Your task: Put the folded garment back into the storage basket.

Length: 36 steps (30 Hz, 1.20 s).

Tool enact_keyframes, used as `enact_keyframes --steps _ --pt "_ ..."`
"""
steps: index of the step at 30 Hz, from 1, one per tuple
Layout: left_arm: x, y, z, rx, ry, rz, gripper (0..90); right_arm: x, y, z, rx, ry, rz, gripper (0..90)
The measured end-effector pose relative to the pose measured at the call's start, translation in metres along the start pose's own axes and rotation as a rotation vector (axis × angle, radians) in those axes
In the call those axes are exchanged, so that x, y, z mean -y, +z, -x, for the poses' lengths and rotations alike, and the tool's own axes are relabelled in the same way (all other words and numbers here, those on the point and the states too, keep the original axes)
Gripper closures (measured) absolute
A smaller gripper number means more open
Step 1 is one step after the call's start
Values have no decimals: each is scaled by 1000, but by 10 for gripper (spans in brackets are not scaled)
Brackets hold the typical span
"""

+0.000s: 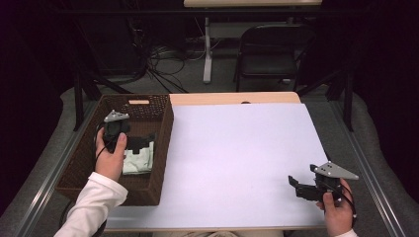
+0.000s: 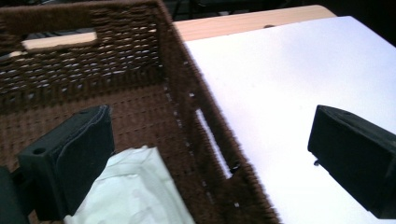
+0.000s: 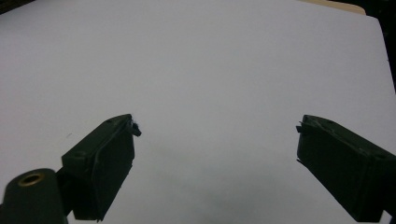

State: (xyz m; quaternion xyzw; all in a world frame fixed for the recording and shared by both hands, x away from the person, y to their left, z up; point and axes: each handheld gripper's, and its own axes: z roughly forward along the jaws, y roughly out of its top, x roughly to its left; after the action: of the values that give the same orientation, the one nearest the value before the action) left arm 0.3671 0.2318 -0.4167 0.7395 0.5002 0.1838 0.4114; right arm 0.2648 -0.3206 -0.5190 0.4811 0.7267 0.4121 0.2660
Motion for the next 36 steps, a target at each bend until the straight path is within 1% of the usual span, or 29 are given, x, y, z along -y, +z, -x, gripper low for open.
enact_keyframes --steps 2,3,5,9,13,14,15,16,22,24,26,32,33,35,36 --pt "-2 1 5 16 14 -5 3 0 0 0 0 1 0 108" --pt "-2 1 8 18 16 3 3 0 0 0 0 0 1 107" --pt "-3 1 12 27 31 3 3 0 0 0 0 -1 2 107" --pt "-4 4 21 52 35 21 3 0 0 0 0 0 2 107" --pt "-4 7 29 71 57 7 3 0 0 0 0 1 2 107" --pt "-4 8 31 76 58 17 3 0 0 0 0 0 2 107" --pt "-3 9 33 78 69 15 3 0 0 0 0 1 1 107" --pt "-3 9 36 83 70 18 3 0 0 0 0 1 1 107" --pt "-2 15 52 124 97 14 3 0 0 0 -1 -1 2 107" --pt "-2 18 57 137 105 10 3 0 0 -1 -4 7 0 107" --pt "-1 20 62 149 118 9 3 0 0 0 -2 1 2 107" --pt "2 29 77 185 133 10 3 0 -1 0 -1 0 2 107" --pt "2 30 80 189 131 13 3 0 -1 0 -2 0 2 107" --pt "3 32 84 195 142 20 3 0 0 0 -2 -1 2 107" --pt "4 33 86 199 139 27 3 0 0 0 -2 0 2 107"
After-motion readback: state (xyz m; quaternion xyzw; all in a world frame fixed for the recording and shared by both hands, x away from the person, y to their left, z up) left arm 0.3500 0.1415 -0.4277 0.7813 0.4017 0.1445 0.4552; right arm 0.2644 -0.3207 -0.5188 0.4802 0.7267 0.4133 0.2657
